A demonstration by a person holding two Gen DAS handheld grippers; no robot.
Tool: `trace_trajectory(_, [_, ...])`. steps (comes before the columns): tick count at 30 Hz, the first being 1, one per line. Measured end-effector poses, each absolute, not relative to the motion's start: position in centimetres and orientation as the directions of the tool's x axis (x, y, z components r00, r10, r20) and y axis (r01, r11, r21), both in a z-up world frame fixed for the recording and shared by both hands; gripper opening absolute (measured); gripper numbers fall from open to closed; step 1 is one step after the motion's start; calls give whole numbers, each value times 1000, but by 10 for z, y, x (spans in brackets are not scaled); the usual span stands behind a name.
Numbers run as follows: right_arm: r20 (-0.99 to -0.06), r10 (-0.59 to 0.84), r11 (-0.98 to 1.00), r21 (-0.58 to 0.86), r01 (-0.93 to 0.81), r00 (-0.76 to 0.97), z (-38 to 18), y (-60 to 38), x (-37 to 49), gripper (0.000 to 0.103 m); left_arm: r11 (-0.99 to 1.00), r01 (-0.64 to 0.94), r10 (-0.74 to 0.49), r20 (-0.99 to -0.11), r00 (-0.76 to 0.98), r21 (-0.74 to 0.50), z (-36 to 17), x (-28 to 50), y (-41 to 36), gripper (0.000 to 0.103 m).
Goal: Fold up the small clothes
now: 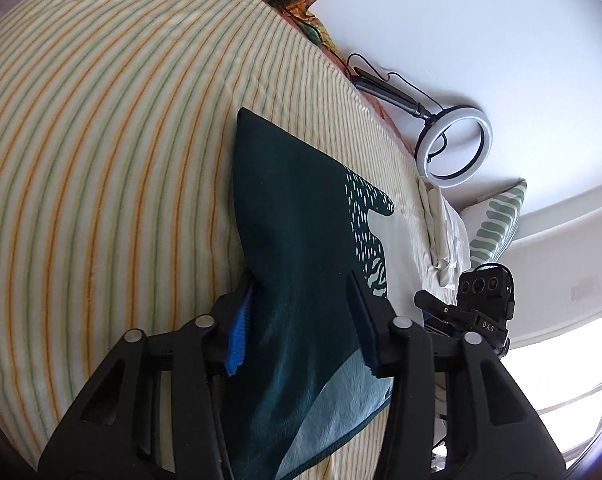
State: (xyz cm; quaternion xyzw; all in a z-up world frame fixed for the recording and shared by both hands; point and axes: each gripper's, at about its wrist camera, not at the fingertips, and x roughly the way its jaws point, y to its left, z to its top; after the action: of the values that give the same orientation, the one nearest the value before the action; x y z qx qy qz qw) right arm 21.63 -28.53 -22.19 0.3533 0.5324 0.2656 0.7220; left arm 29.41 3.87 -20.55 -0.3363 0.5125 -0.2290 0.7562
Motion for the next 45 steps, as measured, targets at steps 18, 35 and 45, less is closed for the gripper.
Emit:
trace_trajectory(18, [-712,606,791,586,-177,355,-163,-257,200,2,781,94,-578,-657,484,-618,-160,282,18,1])
trace_trajectory(35, [-704,530,844,490,-217,473,-98,-330,186,2,772,228,-614,-603,509,-594,-101,290,-61,1])
trace_trajectory(45, [-712,382,919,362,-158,589,-54,-439,187,2,731,368,-680,-565,467,-575,-77,327,-196,1])
